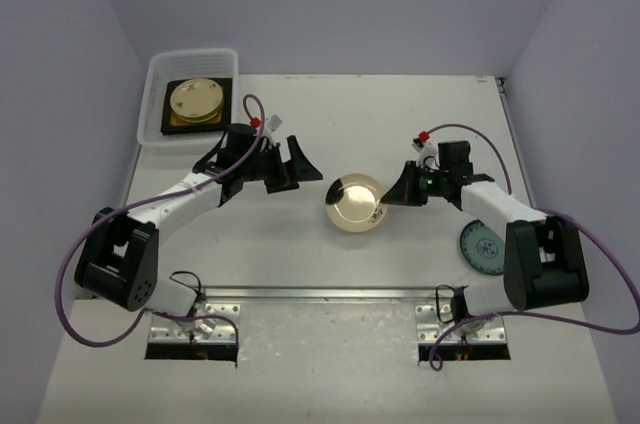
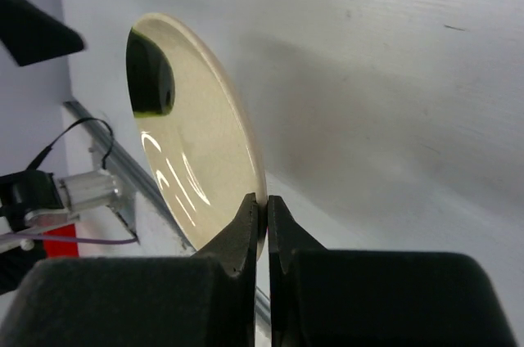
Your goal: Place the plates into the plastic bin on the countertop
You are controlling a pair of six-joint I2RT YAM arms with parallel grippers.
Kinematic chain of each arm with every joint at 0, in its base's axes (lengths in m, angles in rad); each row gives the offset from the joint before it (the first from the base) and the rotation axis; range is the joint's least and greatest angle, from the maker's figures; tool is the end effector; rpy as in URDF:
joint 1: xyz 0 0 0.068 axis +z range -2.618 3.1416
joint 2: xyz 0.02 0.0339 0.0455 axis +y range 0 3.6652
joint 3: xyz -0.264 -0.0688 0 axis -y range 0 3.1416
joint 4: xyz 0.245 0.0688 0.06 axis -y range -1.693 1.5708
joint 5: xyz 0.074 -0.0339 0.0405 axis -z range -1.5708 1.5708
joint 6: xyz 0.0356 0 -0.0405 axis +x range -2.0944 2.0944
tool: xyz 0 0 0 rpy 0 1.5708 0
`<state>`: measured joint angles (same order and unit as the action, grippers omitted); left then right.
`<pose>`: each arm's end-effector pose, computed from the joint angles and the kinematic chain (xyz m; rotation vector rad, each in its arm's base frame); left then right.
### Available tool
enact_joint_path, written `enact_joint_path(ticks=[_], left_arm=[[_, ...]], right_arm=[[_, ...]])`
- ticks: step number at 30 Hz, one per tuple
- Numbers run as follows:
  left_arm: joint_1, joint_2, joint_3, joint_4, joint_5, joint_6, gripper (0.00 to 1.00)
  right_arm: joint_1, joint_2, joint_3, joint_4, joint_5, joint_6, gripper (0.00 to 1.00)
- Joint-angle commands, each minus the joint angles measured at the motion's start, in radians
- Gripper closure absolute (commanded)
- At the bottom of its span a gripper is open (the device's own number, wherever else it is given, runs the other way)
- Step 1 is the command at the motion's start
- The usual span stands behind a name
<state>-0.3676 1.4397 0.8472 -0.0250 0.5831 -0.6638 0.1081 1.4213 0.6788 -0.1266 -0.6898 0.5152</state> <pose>0.2793 -0.1285 0.2281 0.0132 2.3371 -1.1911 0.2632 0.0514 0.1756 0.1803 2.4712 1.1157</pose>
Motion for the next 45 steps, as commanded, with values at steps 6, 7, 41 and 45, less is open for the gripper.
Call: enact_joint_path(ticks=[6, 7, 41, 45], left_arm=[[-0.072, 0.135, 0.003, 0.237, 0.112, -0.033, 0.40], [-0.077, 0.141, 0.004, 0.248, 0.118, -0.038, 0.53], [0.701, 0.560, 0.887, -0.237, -0.441, -0.175, 0.78], [0.696, 0.590, 0.908, -0.253, -0.445, -0.180, 0.62]], right_arm=[[0.004, -0.068, 0.029, 0.188, -0.285, 0.123, 1.00], [0.004, -0.070, 0.026, 0.206, -0.295, 0.136, 1.00], [0.001, -0.143, -0.017, -0.090, 0.023, -0.012, 0.01], [0.002, -0.133, 0.007, -0.097, -0.014, -0.012, 0.01]])
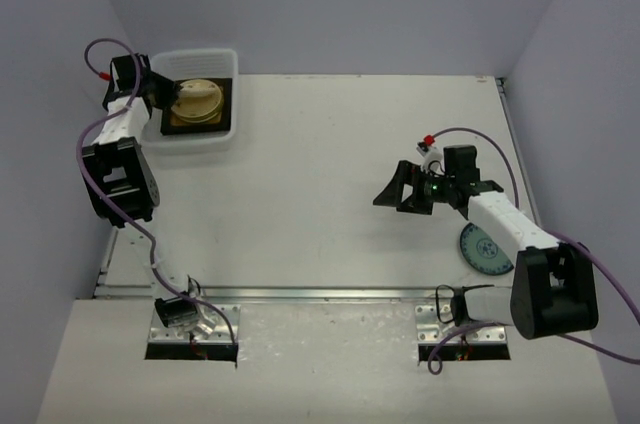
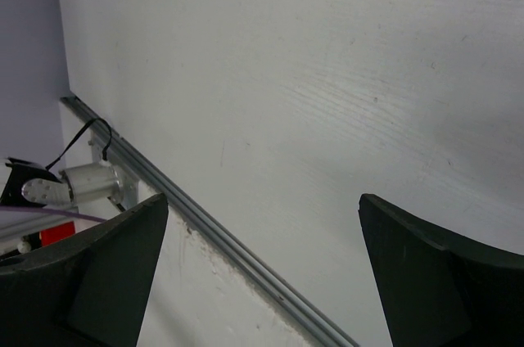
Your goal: Place the plates into the plastic bin on the countertop
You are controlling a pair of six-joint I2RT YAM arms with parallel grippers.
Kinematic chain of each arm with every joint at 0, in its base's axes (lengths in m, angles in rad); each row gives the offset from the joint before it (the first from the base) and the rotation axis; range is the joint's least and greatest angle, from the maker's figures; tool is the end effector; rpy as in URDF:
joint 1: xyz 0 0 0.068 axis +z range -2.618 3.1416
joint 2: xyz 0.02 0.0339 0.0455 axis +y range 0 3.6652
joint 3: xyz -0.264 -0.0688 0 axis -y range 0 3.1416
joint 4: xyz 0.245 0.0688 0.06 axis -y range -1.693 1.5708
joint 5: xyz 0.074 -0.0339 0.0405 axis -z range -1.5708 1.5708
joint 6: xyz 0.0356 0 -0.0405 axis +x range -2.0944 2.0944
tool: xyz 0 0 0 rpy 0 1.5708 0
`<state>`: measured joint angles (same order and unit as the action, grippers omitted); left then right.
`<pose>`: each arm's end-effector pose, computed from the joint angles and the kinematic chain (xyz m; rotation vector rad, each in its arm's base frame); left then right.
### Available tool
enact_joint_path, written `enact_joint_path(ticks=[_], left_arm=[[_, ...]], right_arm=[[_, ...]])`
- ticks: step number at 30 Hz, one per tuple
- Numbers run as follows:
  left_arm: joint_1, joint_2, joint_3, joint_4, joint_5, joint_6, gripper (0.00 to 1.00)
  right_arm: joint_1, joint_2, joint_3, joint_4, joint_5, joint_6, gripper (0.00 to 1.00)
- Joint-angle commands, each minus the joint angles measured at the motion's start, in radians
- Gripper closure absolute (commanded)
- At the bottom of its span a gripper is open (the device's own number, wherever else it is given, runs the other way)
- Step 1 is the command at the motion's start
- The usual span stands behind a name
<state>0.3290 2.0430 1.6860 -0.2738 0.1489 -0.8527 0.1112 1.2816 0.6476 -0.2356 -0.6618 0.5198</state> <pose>0.4548 0.1497 0.2548 -1.1718 1.8986 -0.4538 0.2396 0.0488 0.1917 0.1968 2.4758 1.0844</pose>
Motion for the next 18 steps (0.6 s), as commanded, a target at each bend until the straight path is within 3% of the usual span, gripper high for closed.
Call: enact_joint_path(ticks=[1, 3, 4, 5, 12, 18], left_arm=[[-0.001, -0.009, 0.071, -0.003, -0.011, 0.006, 0.54], [-0.001, 0.019, 0.097, -0.027, 0.013, 0.006, 0.34], [-0.001, 0.034, 0.121, -0.037, 0.018, 0.008, 0.08], [-0.001, 0.043, 0.136, -0.045, 0.024, 0.011, 0.01], [-0.003, 0.053, 0.166, -0.113, 0.048, 0.054, 0.00], [-0.095, -0.160, 0.084, -0.048, 0.078, 0.171, 0.00]], right_arm=[[-0.001, 0.008, 0.043, 0.012, -0.045, -0.017, 0.01], [-0.001, 0.007, 0.055, 0.002, -0.048, -0.024, 0.01], [-0.001, 0.006, 0.059, -0.001, -0.048, -0.025, 0.01], [-0.001, 0.004, 0.060, -0.002, -0.048, -0.027, 0.01], [-0.001, -0.014, 0.067, -0.014, -0.046, -0.028, 0.01], [-0.001, -0.120, 0.092, -0.064, 0.060, -0.008, 0.01]])
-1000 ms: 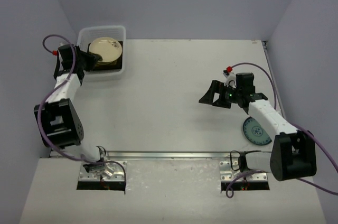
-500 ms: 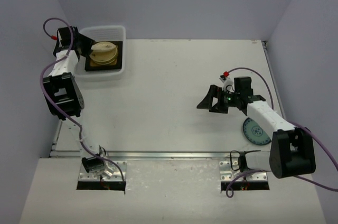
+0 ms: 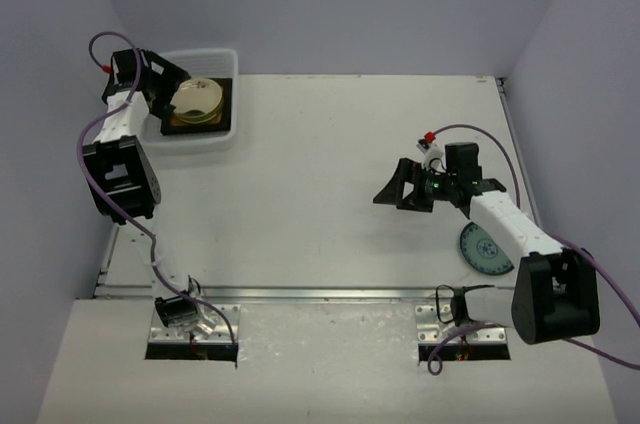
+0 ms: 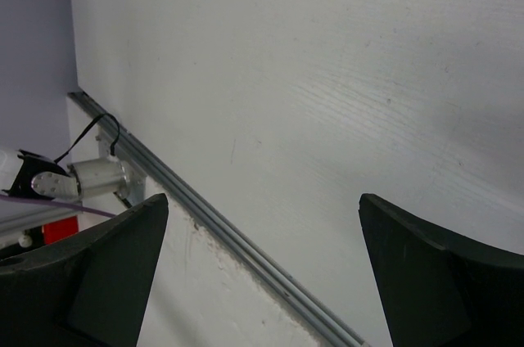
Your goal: Place the plates into the plastic bin on the countertop
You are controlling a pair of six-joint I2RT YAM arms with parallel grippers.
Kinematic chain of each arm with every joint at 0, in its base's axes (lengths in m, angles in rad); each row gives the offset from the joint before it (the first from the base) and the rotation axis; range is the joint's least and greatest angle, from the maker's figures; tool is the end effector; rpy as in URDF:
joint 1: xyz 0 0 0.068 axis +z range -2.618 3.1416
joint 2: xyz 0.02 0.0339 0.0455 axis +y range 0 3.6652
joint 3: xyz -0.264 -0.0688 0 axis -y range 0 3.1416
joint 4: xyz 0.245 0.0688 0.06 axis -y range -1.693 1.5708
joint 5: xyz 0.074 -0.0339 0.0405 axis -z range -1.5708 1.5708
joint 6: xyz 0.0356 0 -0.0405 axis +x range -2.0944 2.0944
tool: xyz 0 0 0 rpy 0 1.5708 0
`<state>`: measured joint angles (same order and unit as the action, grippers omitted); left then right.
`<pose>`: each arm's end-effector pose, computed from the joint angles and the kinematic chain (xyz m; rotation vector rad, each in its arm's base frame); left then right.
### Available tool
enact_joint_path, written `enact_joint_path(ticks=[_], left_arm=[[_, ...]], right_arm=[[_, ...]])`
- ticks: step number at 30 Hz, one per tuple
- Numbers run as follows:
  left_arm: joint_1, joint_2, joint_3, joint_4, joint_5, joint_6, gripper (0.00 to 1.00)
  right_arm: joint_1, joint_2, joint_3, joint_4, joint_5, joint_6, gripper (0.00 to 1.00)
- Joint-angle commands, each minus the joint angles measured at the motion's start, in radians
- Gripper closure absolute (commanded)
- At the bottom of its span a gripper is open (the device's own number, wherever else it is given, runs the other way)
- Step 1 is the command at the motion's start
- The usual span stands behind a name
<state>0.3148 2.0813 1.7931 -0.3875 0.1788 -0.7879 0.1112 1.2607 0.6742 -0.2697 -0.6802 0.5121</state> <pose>0.4641 0.1445 0.2635 -1.1066 1.9860 -0.4534 0.2393 0.0493 0.2025 0.1703 2.4606 1.1035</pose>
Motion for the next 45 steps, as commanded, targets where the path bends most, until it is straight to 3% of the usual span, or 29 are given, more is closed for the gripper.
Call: enact_joint_path(ticks=[1, 5, 7, 9, 15, 22, 26, 30, 38, 45], left_arm=[[-0.103, -0.247, -0.037, 0.086, 0.066, 0.123, 0.00], [-0.207, -0.360, -0.130, 0.137, 0.198, 0.150, 0.00], [-0.293, -0.423, -0.306, 0.269, 0.320, 0.098, 0.00], [-0.403, -0.451, -0.416, 0.390, 0.344, 0.074, 0.00], [-0.737, -0.351, -0.579, 0.678, 0.403, -0.040, 0.00], [-1.019, -0.002, -0.413, 0.832, 0.448, -0.160, 0.00], [-1.132, 0.168, -0.268, 0.759, 0.412, -0.179, 0.00], [-1.229, 0.266, -0.199, 0.707, 0.290, -0.229, 0.00], [-1.349, 0.508, -0.013, 0.617, 0.166, -0.301, 0.02], [-1.393, 0.621, 0.141, 0.536, 0.111, -0.316, 0.16]], right_arm=[[-0.001, -0.119, 0.081, -0.059, 0.110, 0.008, 0.01], [-0.001, -0.250, 0.128, -0.142, 0.266, 0.037, 0.01], [-0.001, -0.376, 0.162, -0.189, 0.363, 0.041, 0.01], [-0.001, -0.434, 0.221, -0.242, 0.418, 0.026, 0.01], [-0.001, -0.554, 0.386, -0.378, 0.491, -0.015, 0.01], [-0.001, -0.721, 0.429, -0.423, 0.585, 0.025, 0.01], [-0.001, -0.731, 0.439, -0.474, 0.611, 0.003, 0.01], [-0.001, -0.732, 0.443, -0.493, 0.614, -0.010, 0.01], [-0.002, -0.737, 0.431, -0.486, 0.585, -0.014, 0.01], [-0.001, -0.726, 0.436, -0.489, 0.548, -0.011, 0.01]])
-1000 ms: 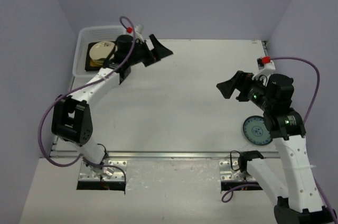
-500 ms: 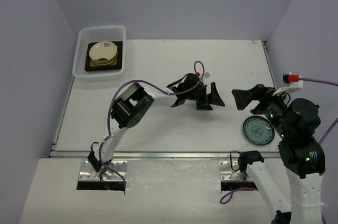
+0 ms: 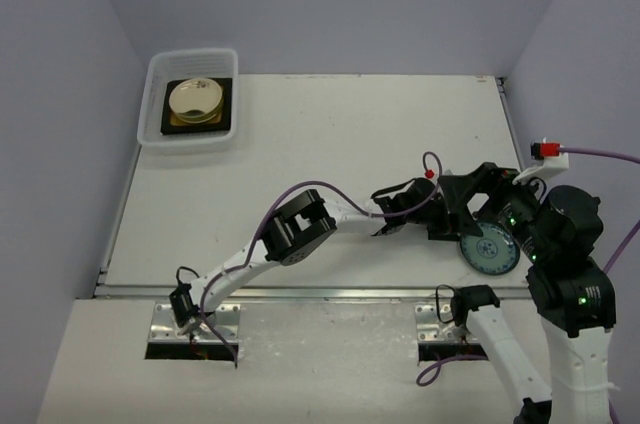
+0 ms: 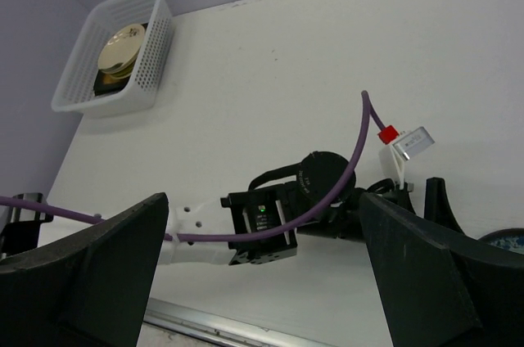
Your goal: Place the plates into the plastic bin on the countertop
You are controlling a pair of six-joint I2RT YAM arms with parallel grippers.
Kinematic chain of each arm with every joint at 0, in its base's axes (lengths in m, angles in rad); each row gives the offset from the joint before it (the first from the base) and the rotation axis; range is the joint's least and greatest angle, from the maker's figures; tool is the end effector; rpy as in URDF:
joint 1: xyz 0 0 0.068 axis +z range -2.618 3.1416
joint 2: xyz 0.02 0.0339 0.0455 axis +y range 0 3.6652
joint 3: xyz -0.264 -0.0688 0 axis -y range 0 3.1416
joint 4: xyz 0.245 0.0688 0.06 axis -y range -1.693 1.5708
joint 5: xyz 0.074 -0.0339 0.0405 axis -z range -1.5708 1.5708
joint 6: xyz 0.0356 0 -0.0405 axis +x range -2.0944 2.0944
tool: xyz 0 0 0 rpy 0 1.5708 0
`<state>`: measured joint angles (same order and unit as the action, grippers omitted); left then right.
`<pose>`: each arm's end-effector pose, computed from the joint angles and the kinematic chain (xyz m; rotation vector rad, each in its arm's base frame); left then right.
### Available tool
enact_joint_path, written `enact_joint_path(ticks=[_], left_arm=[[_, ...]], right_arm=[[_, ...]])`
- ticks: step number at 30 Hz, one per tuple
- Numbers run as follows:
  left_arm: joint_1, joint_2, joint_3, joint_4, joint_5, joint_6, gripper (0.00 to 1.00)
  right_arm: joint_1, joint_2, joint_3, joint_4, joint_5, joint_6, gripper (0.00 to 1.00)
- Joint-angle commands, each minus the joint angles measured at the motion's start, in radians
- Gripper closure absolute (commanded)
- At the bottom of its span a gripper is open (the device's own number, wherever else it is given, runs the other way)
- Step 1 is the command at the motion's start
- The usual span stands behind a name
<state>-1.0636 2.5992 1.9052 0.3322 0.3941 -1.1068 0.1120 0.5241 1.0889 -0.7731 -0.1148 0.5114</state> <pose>0.2663 -0.5073 0.1014 0.2745 2.3674 -1.6623 0.0724 0.0122 0.4048 0.2763 1.7899 0.5488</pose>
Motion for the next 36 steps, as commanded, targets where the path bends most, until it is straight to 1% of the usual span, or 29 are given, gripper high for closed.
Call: enact_joint_path(ticks=[1, 5, 7, 9, 10, 12, 14, 17, 19, 21, 23, 25, 26, 28, 30, 31, 33, 36], left_arm=[[-0.015, 0.107, 0.028, -0.189, -0.126, 0.000, 0.19], [-0.017, 0.104, 0.023, -0.220, -0.174, 0.015, 0.52], [-0.018, 0.105, 0.028, -0.229, -0.177, 0.023, 0.65], [-0.016, 0.108, 0.034, -0.234, -0.170, 0.030, 0.77], [-0.016, 0.109, 0.034, -0.234, -0.167, 0.034, 0.80], [-0.016, 0.110, 0.031, -0.223, -0.155, 0.044, 0.91], [-0.016, 0.110, 0.025, -0.205, -0.138, 0.052, 0.99], [-0.016, 0.102, 0.011, -0.170, -0.120, 0.059, 1.00], [-0.012, 0.072, -0.024, -0.131, -0.112, 0.068, 1.00], [0.007, 0.018, -0.093, -0.110, -0.130, 0.085, 1.00], [0.033, -0.071, -0.161, -0.099, -0.154, 0.101, 1.00], [0.097, -0.176, -0.267, -0.079, -0.184, 0.134, 1.00], [0.121, -0.223, -0.358, -0.064, -0.207, 0.147, 1.00], [0.189, -0.381, -0.474, -0.049, -0.239, 0.173, 1.00], [0.254, -0.457, -0.547, -0.062, -0.263, 0.209, 1.00], [0.277, -0.503, -0.554, -0.067, -0.267, 0.224, 1.00], [0.342, -0.626, -0.621, -0.116, -0.300, 0.264, 1.00], [0.467, -0.736, -0.685, -0.164, -0.305, 0.298, 1.00]], right_arm=[[-0.002, 0.016, 0.026, 0.012, -0.020, -0.011, 0.01], [-0.002, 0.023, 0.051, 0.003, -0.047, -0.012, 0.01], [-0.002, 0.020, 0.054, 0.005, -0.046, -0.010, 0.01], [-0.002, 0.014, 0.052, 0.012, -0.046, -0.004, 0.01], [-0.002, 0.012, 0.050, 0.016, -0.046, -0.004, 0.01], [-0.002, 0.010, 0.046, 0.024, -0.050, -0.001, 0.01], [-0.002, 0.010, 0.042, 0.029, -0.054, -0.001, 0.01], [-0.002, 0.010, 0.035, 0.034, -0.052, -0.004, 0.01], [-0.002, 0.012, 0.031, 0.036, -0.051, -0.009, 0.01], [-0.002, 0.015, 0.034, 0.032, -0.047, -0.017, 0.01], [-0.002, 0.016, 0.040, 0.028, -0.041, -0.023, 0.01], [-0.002, 0.017, 0.049, 0.018, -0.031, -0.032, 0.01], [-0.002, 0.019, 0.051, 0.017, -0.028, -0.034, 0.01], [-0.002, 0.017, 0.048, 0.020, -0.024, -0.035, 0.01], [-0.003, 0.014, 0.043, 0.027, -0.026, -0.031, 0.01], [-0.003, 0.013, 0.042, 0.032, -0.031, -0.027, 0.01], [-0.002, 0.013, 0.036, 0.047, -0.044, -0.018, 0.01], [-0.002, 0.018, 0.028, 0.061, -0.047, -0.011, 0.01]])
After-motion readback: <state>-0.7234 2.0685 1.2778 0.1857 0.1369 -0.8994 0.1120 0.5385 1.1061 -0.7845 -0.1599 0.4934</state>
